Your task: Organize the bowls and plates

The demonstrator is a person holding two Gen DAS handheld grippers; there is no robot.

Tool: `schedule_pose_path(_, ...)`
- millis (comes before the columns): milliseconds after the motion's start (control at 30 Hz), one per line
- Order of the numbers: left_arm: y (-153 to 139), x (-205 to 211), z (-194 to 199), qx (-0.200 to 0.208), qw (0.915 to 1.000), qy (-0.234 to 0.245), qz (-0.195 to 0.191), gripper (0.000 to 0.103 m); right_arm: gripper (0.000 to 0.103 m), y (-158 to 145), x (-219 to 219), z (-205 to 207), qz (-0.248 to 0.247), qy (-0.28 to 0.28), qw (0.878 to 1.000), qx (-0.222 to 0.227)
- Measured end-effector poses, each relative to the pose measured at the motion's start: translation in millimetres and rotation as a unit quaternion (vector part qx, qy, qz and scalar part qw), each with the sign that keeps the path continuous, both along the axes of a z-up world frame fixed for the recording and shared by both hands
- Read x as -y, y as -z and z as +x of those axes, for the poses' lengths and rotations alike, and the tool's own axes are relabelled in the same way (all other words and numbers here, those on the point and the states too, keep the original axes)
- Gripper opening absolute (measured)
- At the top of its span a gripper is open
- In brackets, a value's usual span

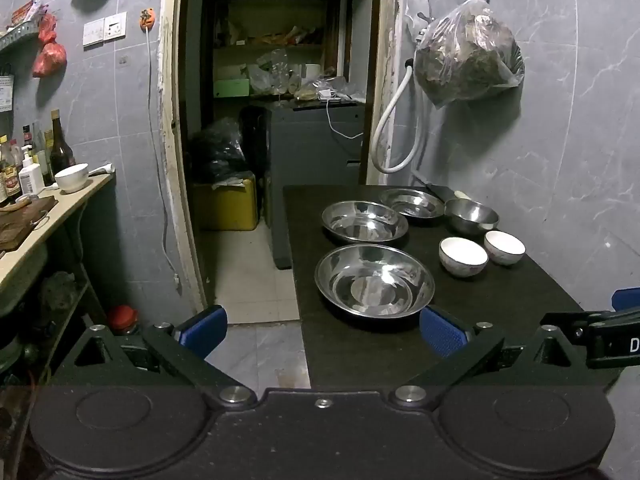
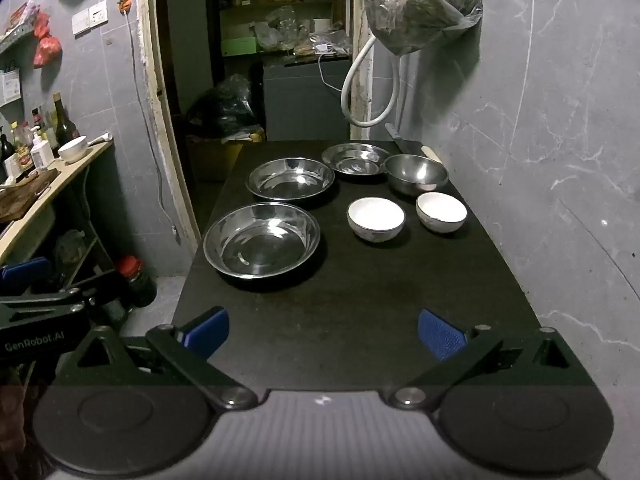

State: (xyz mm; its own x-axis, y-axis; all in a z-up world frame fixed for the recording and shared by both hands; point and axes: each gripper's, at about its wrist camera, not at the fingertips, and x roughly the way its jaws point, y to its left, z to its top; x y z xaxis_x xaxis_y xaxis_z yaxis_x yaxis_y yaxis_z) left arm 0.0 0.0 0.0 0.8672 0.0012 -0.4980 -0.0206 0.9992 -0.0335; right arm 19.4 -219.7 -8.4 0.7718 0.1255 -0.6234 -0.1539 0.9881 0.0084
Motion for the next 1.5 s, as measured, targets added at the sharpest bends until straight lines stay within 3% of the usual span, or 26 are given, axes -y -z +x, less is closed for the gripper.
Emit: schedule_pose_path(1500,9,3,4,-0.005,1.0,0.0,0.001,0.102,0.103,0,1,2,0.002,0.0,1.0,-0.005)
